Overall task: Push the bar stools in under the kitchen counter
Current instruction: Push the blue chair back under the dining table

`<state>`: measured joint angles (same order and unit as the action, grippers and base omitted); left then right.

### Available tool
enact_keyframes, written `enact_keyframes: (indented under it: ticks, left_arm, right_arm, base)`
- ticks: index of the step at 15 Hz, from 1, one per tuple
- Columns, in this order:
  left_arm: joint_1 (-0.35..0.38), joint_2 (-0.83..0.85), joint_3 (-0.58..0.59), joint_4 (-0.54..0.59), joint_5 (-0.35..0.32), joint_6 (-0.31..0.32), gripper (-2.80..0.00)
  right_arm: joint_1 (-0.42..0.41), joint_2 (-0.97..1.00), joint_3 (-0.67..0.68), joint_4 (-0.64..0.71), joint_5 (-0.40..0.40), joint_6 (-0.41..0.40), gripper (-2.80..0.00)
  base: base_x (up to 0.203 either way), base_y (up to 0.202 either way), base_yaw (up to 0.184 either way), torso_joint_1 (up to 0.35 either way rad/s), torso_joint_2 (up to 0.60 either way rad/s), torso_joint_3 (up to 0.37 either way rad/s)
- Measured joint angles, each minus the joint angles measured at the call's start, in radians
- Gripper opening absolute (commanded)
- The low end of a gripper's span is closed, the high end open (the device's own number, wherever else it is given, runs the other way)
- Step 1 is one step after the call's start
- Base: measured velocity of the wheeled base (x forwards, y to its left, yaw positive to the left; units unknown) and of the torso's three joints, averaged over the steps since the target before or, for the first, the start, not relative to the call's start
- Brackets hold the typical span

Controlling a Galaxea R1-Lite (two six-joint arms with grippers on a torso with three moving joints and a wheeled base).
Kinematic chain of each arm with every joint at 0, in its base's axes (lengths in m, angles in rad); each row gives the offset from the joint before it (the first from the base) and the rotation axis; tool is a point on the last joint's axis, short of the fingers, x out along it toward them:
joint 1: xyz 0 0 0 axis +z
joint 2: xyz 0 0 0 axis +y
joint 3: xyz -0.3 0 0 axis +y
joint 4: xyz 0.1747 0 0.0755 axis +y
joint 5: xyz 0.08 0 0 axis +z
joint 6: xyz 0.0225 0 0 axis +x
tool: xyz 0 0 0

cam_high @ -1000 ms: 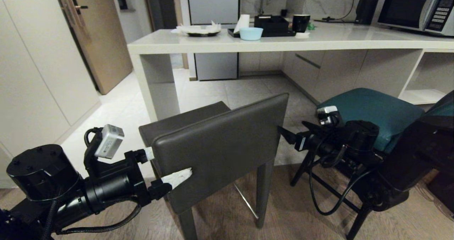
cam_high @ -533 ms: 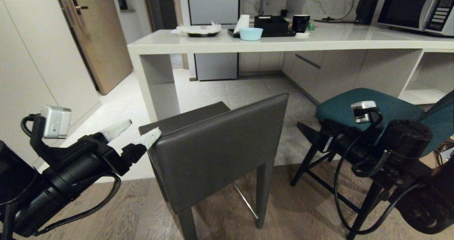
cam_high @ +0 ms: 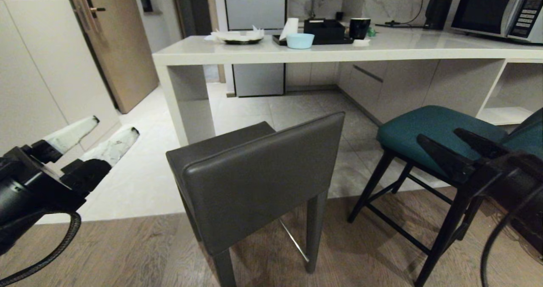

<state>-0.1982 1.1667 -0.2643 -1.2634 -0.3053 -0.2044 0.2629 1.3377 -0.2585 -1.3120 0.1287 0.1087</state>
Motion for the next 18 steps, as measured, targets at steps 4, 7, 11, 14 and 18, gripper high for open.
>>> enact_keyframes:
  ticks: [4,7,11,14,18]
  left_arm:
    - [0.121,-0.249,-0.025,0.318,0.0,0.083,0.0]
    - [0.184,-0.437,0.011,0.437,-0.006,0.095,0.0]
    - [0.196,-0.72,0.049,0.675,-0.028,0.102,0.0]
    - [0.196,-0.926,0.078,0.888,-0.04,0.13,0.0]
    - [0.2,-1.117,0.159,1.137,-0.032,0.21,0.0]
  right_arm:
    - [-0.069,-0.329,0.043,0.237,0.0,-0.005,0.0]
    - [-0.158,-0.581,0.052,0.471,0.026,-0.007,0.0]
    - [-0.221,-0.915,0.032,0.834,0.084,-0.007,0.0]
    - [-0.245,-1.147,0.008,1.121,0.119,-0.01,0.0]
    - [-0.261,-1.303,0.042,1.31,0.085,-0.035,0.0]
  base:
    - [0.0,0.0,0.0,0.0,0.0,0.0]
    - [0.0,0.0,0.0,0.0,0.0,0.0]
    - [0.0,0.0,0.0,0.0,0.0,0.0]
    - [0.0,0.0,0.0,0.0,0.0,0.0]
    - [0.0,0.0,0.0,0.0,0.0,0.0]
